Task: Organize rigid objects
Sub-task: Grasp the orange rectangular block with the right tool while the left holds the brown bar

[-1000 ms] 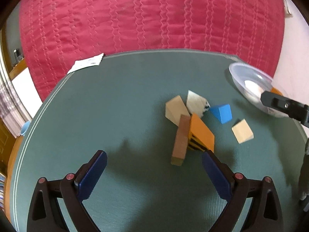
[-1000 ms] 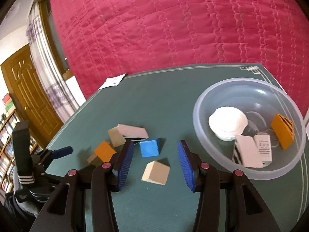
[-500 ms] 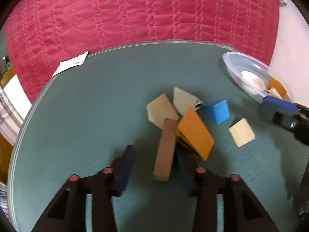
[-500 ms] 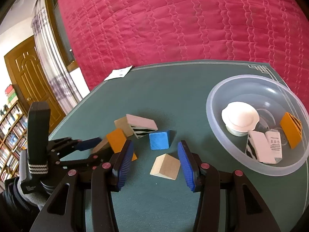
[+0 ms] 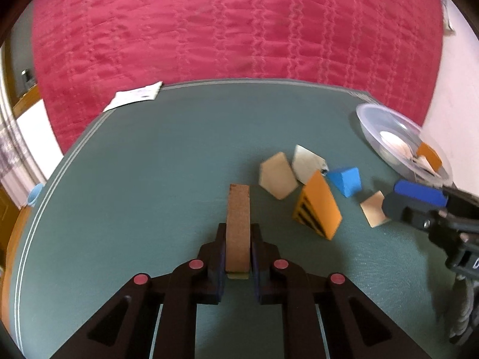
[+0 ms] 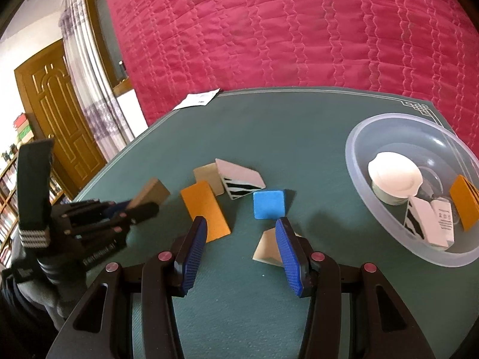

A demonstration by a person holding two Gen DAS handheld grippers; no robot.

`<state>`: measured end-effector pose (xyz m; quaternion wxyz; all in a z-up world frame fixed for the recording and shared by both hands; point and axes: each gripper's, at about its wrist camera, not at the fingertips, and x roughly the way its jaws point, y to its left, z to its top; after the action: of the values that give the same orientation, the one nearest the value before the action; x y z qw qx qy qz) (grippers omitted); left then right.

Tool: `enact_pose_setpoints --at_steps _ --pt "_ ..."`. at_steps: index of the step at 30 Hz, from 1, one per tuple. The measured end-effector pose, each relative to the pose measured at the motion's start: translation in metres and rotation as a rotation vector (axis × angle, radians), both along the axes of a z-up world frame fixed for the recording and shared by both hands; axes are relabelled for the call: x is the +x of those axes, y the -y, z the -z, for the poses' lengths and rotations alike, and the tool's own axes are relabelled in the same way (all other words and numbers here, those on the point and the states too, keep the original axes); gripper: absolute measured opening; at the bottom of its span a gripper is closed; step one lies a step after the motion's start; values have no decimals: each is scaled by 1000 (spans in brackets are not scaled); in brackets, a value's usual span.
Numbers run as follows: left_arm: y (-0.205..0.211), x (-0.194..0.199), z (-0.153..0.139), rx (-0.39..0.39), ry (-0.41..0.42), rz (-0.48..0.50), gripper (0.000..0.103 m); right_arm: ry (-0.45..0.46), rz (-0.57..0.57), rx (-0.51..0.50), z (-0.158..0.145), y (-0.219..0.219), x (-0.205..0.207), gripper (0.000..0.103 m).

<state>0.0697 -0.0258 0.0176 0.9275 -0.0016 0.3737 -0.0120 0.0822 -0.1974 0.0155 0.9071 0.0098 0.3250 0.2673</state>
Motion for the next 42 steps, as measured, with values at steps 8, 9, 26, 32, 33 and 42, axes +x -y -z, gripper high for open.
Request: enact_pose_setpoints --at_steps 8,9,26,32,33,42 --pt "-13 -6 -6 -23 25 -35 14 -38 -26 -10 6 -11 5 49" --pt "-14 -7 -7 -19 29 -38 14 -49 -30 -10 7 -13 7 49" --pt "-23 0 2 -26 -6 -83 14 -51 -34 -163 12 -75 29 49" --pt "-23 1 4 -27 -15 -83 14 -65 -18 -173 19 -76 31 38" --pt "-22 1 5 -26 -17 -83 14 -65 -18 -170 20 -76 31 38" --pt "-21 3 6 -25 -21 -87 14 -55 -12 -122 14 -68 27 32"
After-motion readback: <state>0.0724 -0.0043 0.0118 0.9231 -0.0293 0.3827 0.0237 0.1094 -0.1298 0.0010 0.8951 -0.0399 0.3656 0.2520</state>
